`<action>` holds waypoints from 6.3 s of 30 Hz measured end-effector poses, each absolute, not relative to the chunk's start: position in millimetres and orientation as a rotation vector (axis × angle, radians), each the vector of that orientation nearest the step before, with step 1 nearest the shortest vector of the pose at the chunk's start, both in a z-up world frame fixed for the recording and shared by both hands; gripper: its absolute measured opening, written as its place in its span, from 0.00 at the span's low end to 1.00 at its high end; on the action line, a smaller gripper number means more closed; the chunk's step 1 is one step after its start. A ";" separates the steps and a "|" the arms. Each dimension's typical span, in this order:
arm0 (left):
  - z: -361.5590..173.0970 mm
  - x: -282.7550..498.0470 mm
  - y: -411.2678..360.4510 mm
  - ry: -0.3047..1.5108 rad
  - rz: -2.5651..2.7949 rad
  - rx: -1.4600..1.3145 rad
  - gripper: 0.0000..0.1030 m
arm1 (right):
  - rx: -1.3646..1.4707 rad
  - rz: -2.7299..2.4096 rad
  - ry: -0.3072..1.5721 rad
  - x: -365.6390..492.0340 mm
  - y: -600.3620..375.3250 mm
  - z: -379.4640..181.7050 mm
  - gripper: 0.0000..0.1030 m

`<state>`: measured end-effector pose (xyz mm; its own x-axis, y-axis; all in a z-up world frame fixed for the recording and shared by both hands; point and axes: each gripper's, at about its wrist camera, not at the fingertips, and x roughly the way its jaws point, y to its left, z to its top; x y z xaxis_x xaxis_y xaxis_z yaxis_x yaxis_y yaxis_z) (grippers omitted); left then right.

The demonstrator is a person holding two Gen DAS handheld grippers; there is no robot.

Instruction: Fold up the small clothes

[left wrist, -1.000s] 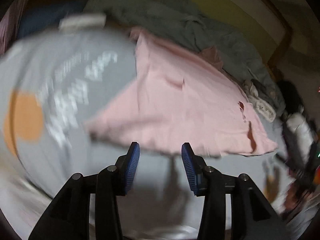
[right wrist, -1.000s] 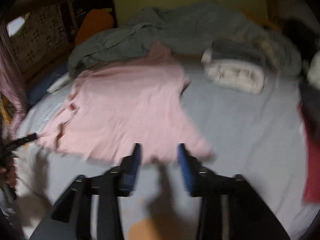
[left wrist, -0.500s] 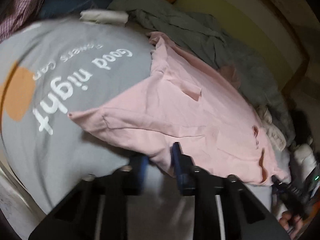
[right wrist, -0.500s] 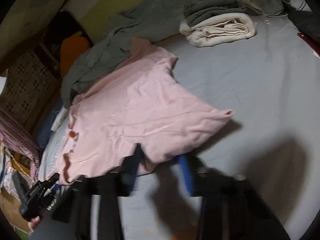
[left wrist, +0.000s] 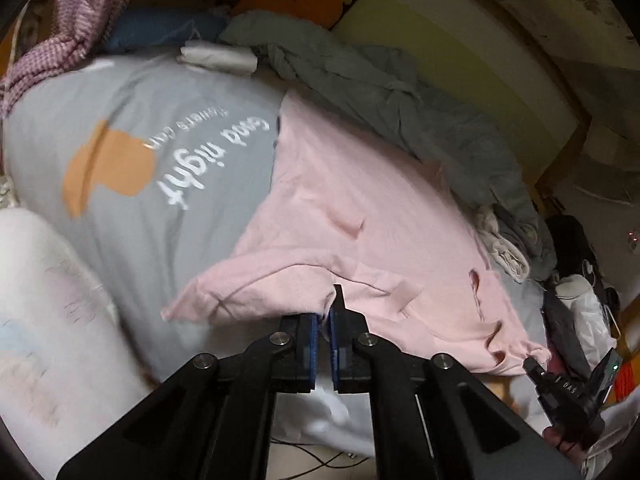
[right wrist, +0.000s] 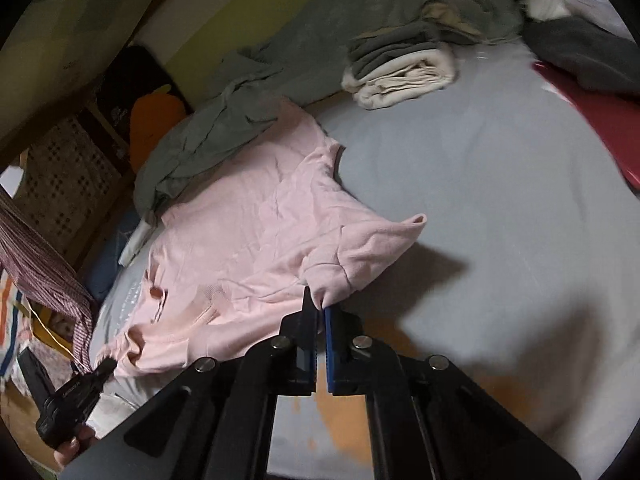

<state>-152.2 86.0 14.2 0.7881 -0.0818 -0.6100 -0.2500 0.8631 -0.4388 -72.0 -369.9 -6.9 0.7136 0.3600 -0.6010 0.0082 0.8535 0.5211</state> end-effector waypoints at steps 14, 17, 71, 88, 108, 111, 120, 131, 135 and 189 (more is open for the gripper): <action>70.1 -93.0 92.3 0.619 0.068 -0.521 0.04 | 0.463 0.251 0.580 -48.3 -352.8 46.3 0.02; 73.5 -39.9 103.3 0.673 0.070 -0.489 0.04 | 0.397 0.239 0.579 3.5 -336.4 60.5 0.02; -3.2 -40.1 117.1 0.786 0.041 -0.119 0.09 | -0.034 0.390 0.808 43.3 -318.5 24.8 0.08; -19.9 -9.6 108.1 0.916 0.068 -0.063 0.26 | 0.114 0.406 0.874 46.3 -332.2 18.0 0.43; 13.5 -45.7 112.1 0.788 0.019 -0.035 0.31 | -0.003 0.389 0.846 29.8 -322.7 14.6 0.06; 3.3 -32.6 111.9 0.826 0.007 -0.048 0.26 | -0.006 0.392 0.840 29.3 -323.1 15.9 0.06; 14.0 -70.2 131.3 0.800 0.051 -0.225 0.03 | -0.018 0.384 0.837 23.0 -326.9 13.7 0.06; -22.6 -102.4 122.9 0.964 0.112 -0.236 0.01 | -0.006 0.404 0.902 5.1 -341.6 0.6 0.06; -29.7 -95.4 122.7 1.010 0.161 -0.221 0.01 | -0.018 0.399 0.915 0.9 -342.2 -5.1 0.06; -59.7 -108.4 -34.1 0.495 0.005 -0.057 0.10 | 0.004 0.140 0.582 -79.9 -265.2 -43.3 0.15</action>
<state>-108.4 -34.1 -59.7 0.8800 -0.0094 -0.4749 -0.0184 0.9984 -0.0538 -79.9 -265.2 -43.3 0.8260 0.1332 -0.5477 -0.1307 0.9905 0.0437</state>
